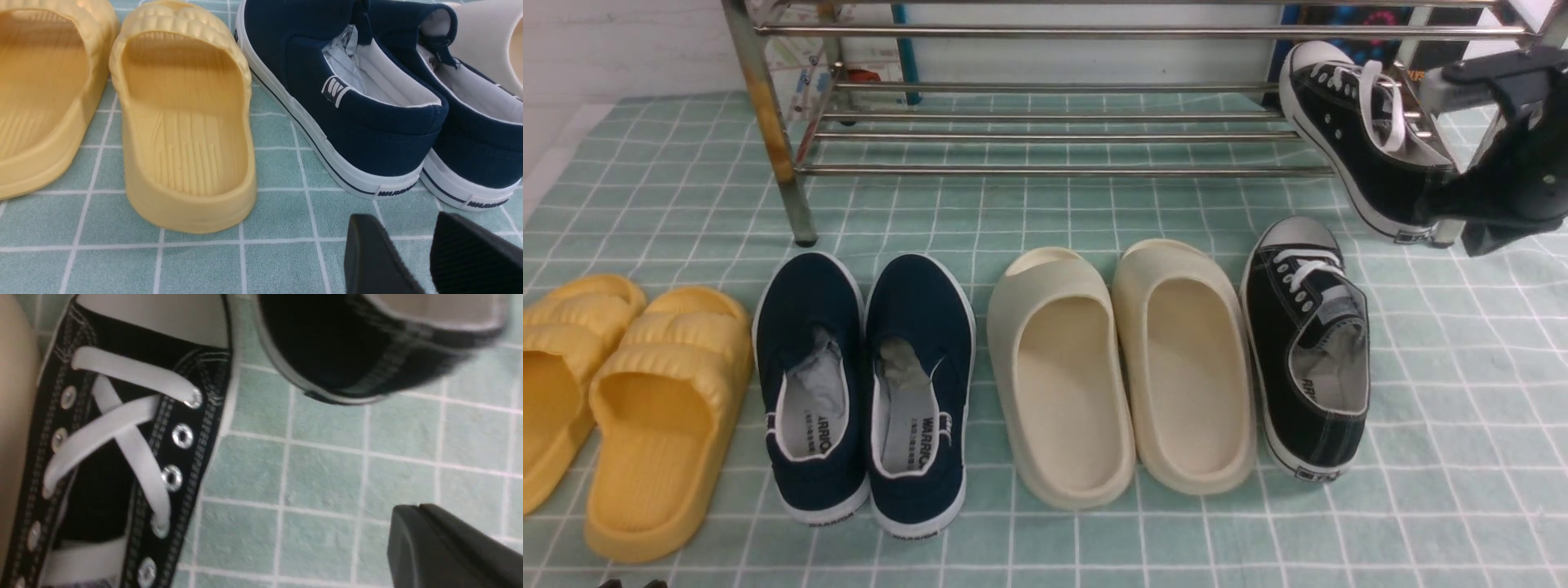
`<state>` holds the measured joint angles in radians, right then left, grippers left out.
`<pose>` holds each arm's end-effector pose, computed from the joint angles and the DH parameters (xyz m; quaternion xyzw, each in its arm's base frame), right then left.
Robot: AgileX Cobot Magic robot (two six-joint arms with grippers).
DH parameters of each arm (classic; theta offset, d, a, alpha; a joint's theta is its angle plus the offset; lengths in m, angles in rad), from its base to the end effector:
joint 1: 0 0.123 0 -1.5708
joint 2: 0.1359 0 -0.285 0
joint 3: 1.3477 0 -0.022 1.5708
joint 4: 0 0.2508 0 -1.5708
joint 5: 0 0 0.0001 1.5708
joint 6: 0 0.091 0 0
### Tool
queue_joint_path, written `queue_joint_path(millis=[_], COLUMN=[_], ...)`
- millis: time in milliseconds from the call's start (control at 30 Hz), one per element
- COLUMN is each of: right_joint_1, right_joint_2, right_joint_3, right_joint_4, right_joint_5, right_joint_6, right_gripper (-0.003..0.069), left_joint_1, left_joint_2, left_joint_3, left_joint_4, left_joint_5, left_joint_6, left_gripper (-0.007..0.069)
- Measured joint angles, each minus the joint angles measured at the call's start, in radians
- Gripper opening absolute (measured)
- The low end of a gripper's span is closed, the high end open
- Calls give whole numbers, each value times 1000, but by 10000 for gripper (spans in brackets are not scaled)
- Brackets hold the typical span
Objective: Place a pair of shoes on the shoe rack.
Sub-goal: Use the right arm to put a shoe into the shoe rack
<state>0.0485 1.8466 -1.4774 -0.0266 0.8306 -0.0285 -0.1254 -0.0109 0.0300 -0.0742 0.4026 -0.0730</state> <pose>0.4008 0.0177 0.2539 -0.0440 0.9728 -0.0093 0.2272 0.0511 -0.0091 0.1677 0.0020 0.8146 -0.0888 0.5731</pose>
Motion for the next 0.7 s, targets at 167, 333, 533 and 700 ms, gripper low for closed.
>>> queue_joint_path(millis=[167,333,533,700], right_joint_1=[11,11,12,12], right_joint_2=[61,63,64,56], right_joint_3=[6,17,17,12], right_joint_4=[52,79,102,131], right_joint_5=[-153,-224,-338,-285], right_joint_6=[-6,-4,-4,-4], right_gripper=[-5,-5,-5,-5], left_joint_1=[0,0,0,0], left_joint_2=[0,0,0,0], left_joint_3=[0,0,0,0], left_joint_4=[0,0,0,0], left_joint_5=[0,0,0,0], left_joint_6=[0,0,0,0], left_gripper=[239,239,239,239])
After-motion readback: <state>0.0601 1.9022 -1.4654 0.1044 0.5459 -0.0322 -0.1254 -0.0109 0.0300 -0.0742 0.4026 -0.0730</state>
